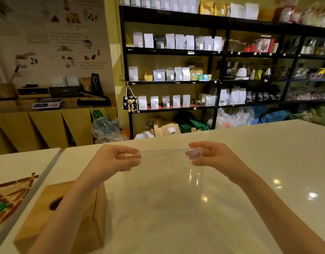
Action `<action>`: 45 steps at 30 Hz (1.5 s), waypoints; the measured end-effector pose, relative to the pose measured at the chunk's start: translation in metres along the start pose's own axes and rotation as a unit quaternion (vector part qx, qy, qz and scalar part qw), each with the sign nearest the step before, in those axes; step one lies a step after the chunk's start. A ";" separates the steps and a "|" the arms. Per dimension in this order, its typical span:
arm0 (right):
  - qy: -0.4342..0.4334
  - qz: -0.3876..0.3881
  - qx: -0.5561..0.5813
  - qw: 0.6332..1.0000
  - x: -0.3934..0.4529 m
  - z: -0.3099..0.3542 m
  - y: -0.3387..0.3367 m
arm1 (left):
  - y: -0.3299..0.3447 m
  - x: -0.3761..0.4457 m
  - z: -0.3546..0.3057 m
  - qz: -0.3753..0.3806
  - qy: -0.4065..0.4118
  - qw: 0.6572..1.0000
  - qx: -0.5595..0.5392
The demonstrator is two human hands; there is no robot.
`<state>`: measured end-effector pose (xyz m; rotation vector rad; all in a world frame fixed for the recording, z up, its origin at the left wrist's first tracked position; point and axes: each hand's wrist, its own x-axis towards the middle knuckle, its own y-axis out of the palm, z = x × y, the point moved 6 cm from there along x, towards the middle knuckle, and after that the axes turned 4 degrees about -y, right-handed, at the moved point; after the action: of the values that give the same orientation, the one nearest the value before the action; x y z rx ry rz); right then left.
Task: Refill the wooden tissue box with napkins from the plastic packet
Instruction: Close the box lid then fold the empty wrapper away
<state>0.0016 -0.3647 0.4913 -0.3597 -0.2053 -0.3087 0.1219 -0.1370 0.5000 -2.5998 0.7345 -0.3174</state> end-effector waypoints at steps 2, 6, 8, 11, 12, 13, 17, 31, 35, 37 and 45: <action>-0.017 -0.026 -0.128 0.991 -0.001 0.003 -0.003 | -0.003 -0.002 -0.002 -0.044 0.017 0.993 0.104; -0.106 -0.096 -0.284 0.948 -0.009 0.017 -0.006 | -0.004 -0.011 -0.016 -0.082 0.061 0.974 0.201; -0.092 -0.091 -0.227 0.965 -0.017 0.020 -0.008 | -0.002 -0.017 -0.018 -0.048 0.045 0.973 0.220; -0.042 -0.045 -0.069 0.996 -0.032 0.025 -0.003 | 0.000 -0.027 -0.019 0.044 0.023 0.979 0.199; -0.040 -0.033 -0.043 0.998 -0.037 0.029 -0.001 | 0.004 -0.031 -0.019 0.092 0.013 0.981 0.169; -0.041 -0.026 -0.026 0.998 -0.042 0.032 0.001 | 0.009 -0.037 -0.018 0.146 0.002 0.979 0.141; -0.019 -0.018 0.034 0.999 -0.066 0.039 0.002 | 0.035 -0.073 -0.022 0.294 0.013 0.953 0.068; 0.139 0.207 0.583 0.774 -0.138 -0.017 0.094 | 0.077 -0.197 0.053 0.090 -0.147 0.893 -0.415; 0.166 0.279 0.575 0.751 -0.189 -0.025 0.121 | 0.081 -0.241 0.079 -0.021 -0.157 0.901 -0.403; 0.156 0.250 0.424 0.856 -0.211 -0.041 0.129 | 0.084 -0.266 0.090 -0.050 -0.156 0.921 -0.353; 0.305 0.338 0.228 0.861 -0.307 -0.118 0.175 | 0.128 -0.366 0.188 0.231 -0.274 0.905 -0.228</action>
<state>-0.2101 -0.1733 0.2511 0.1606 0.4717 0.3327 -0.1797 0.0239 0.2377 -2.5930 1.2701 0.7853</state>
